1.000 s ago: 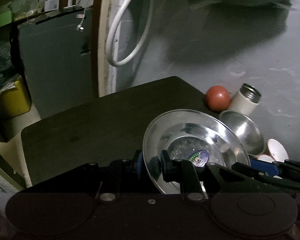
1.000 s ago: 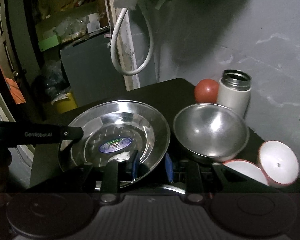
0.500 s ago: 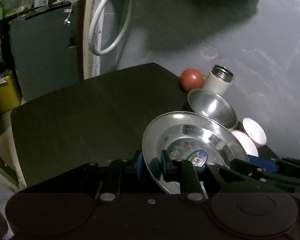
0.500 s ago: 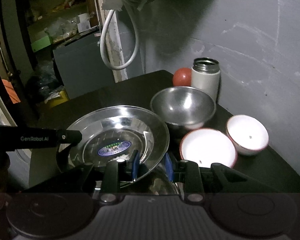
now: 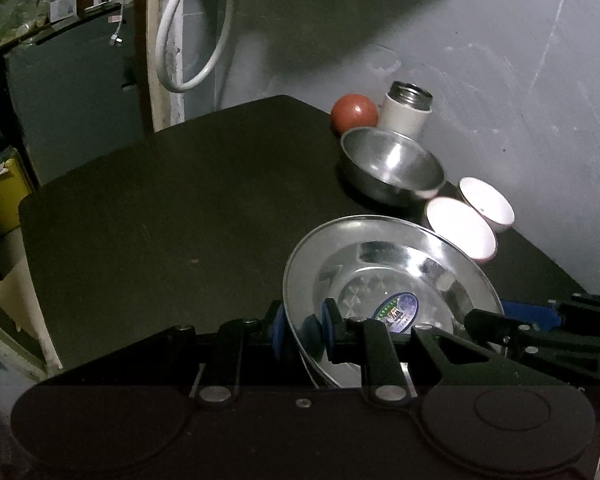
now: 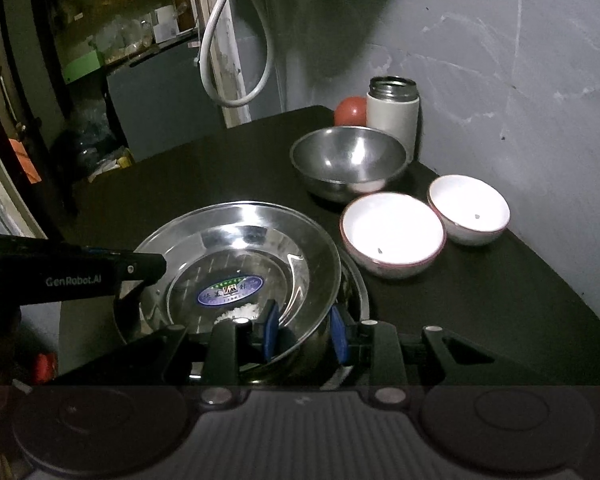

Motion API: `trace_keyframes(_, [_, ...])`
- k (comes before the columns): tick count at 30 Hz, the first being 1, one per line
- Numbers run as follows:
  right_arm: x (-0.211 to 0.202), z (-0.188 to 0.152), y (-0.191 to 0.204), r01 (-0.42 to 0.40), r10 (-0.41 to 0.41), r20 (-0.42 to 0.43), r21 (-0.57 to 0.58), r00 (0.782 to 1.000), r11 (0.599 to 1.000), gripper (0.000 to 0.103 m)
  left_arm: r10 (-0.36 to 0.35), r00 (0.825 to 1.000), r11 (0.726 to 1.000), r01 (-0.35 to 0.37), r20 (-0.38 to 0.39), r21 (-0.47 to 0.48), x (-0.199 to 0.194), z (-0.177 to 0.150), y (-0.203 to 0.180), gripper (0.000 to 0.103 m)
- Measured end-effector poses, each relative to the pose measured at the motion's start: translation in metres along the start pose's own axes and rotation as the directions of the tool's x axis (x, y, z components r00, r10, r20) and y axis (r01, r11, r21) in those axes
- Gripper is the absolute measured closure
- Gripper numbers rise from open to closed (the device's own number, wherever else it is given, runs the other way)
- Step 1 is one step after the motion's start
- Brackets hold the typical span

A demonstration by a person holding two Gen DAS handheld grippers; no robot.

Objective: Organize plates and bowls
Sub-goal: 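Carry the labeled plate with both grippers and lower it onto the large plate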

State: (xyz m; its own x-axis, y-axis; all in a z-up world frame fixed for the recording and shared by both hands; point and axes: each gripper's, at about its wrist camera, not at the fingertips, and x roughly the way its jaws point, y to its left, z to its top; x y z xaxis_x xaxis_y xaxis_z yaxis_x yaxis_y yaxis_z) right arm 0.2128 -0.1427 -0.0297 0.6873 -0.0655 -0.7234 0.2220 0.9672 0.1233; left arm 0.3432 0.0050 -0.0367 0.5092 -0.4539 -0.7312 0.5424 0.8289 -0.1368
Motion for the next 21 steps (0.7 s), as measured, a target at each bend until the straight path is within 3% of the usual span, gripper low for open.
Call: trace_keyframes(21, [-0.004, -0.012, -0.007, 0.043, -0.043, -0.037, 0.002, 0.998, 0.999, 0.071, 0.031, 0.999, 0.993, -0.030, -0.008, 0.115, 0.010, -0.011, -0.027, 0.078])
